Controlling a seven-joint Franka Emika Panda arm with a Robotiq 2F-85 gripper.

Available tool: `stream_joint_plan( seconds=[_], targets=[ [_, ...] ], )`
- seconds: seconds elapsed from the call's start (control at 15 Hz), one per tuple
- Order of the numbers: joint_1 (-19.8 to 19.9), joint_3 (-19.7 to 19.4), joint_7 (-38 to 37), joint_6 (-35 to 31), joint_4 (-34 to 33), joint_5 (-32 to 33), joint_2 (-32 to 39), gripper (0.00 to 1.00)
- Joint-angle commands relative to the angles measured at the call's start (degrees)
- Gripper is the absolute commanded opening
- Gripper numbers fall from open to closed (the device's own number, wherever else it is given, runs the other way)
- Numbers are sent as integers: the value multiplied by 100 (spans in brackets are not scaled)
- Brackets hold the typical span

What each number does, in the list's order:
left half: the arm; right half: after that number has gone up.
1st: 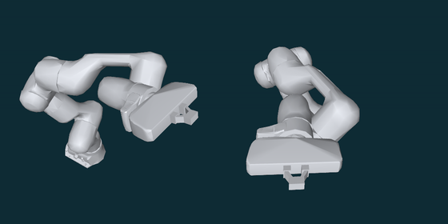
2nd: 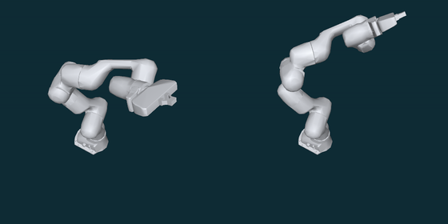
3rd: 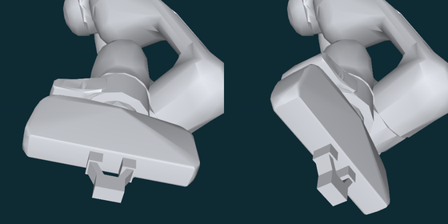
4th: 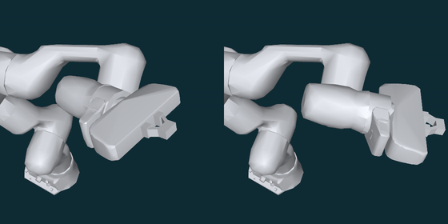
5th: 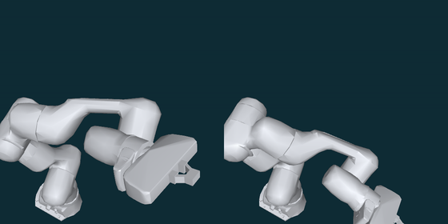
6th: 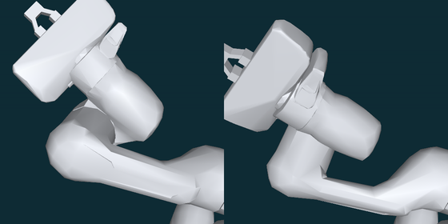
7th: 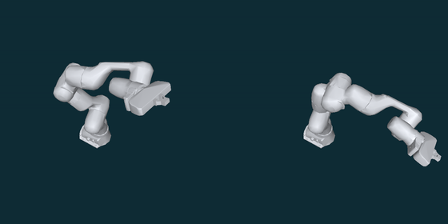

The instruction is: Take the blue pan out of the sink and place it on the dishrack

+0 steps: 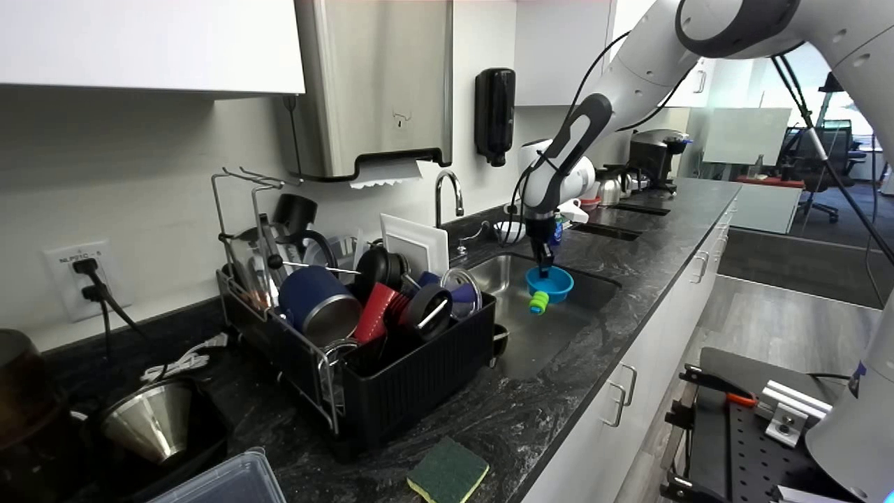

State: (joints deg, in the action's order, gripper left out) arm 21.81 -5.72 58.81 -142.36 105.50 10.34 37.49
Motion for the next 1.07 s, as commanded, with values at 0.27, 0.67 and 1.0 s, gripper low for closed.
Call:
stream_joint_plan(
  seconds=[0.27,0.67,1.0],
  targets=[
    [-125,-70,53,-323,1369,151,-1182,3],
    [-190,-32,563,-327,1994,190,-1817,3],
    [-381,-34,1076,-381,2417,204,-2209,3]
  ],
)
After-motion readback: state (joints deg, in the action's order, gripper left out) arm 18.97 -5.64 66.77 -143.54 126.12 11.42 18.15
